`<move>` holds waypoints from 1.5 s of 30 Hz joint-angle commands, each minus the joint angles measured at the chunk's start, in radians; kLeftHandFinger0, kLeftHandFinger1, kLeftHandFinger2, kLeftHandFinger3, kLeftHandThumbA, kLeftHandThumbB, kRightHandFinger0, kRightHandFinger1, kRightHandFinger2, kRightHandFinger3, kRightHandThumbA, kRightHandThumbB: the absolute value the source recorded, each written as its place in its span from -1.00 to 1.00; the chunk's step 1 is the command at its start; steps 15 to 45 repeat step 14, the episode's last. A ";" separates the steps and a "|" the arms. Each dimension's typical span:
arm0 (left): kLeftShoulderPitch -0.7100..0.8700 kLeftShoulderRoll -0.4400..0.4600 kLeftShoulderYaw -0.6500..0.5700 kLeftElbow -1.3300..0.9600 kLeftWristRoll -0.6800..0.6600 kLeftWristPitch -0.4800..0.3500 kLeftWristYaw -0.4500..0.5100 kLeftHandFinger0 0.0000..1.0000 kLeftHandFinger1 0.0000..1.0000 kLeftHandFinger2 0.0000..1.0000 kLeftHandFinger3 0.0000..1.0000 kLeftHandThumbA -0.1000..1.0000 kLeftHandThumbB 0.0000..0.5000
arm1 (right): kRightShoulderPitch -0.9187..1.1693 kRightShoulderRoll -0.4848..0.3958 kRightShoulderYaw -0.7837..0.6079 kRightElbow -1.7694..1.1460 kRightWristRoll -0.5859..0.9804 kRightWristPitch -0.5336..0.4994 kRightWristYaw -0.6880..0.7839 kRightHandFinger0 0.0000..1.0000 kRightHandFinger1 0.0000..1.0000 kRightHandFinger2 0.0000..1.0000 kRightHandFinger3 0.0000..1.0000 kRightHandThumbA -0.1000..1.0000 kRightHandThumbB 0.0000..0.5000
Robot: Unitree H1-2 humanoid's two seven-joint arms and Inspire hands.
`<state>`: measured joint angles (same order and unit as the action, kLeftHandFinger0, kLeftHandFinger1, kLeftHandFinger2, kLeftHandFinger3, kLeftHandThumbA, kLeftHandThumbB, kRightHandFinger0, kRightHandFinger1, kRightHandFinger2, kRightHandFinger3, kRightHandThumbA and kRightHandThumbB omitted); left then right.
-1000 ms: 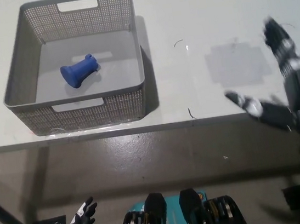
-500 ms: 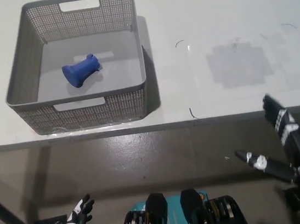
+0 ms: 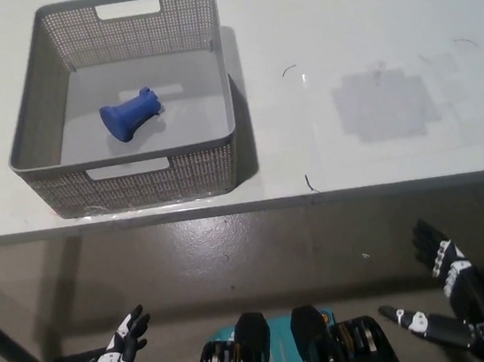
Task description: Use the right hand to pick up a chess pieces and put it into a container on the left hand side
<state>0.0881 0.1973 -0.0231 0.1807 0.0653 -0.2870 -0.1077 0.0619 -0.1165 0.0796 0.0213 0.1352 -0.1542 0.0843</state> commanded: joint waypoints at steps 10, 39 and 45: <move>-0.028 -0.001 0.029 -0.015 -0.025 -0.030 0.005 1.00 1.00 1.00 1.00 1.00 0.11 | 0.030 0.007 0.008 0.022 0.020 -0.002 0.060 1.00 1.00 1.00 1.00 1.00 -0.42; -0.038 0.000 0.030 -0.014 -0.029 -0.020 0.000 1.00 1.00 1.00 1.00 1.00 0.21 | 0.036 0.010 0.015 0.002 0.011 0.046 0.053 1.00 1.00 1.00 1.00 1.00 -0.37; -0.038 0.000 0.030 -0.014 -0.029 -0.020 0.000 1.00 1.00 1.00 1.00 1.00 0.21 | 0.036 0.010 0.015 0.002 0.011 0.046 0.053 1.00 1.00 1.00 1.00 1.00 -0.37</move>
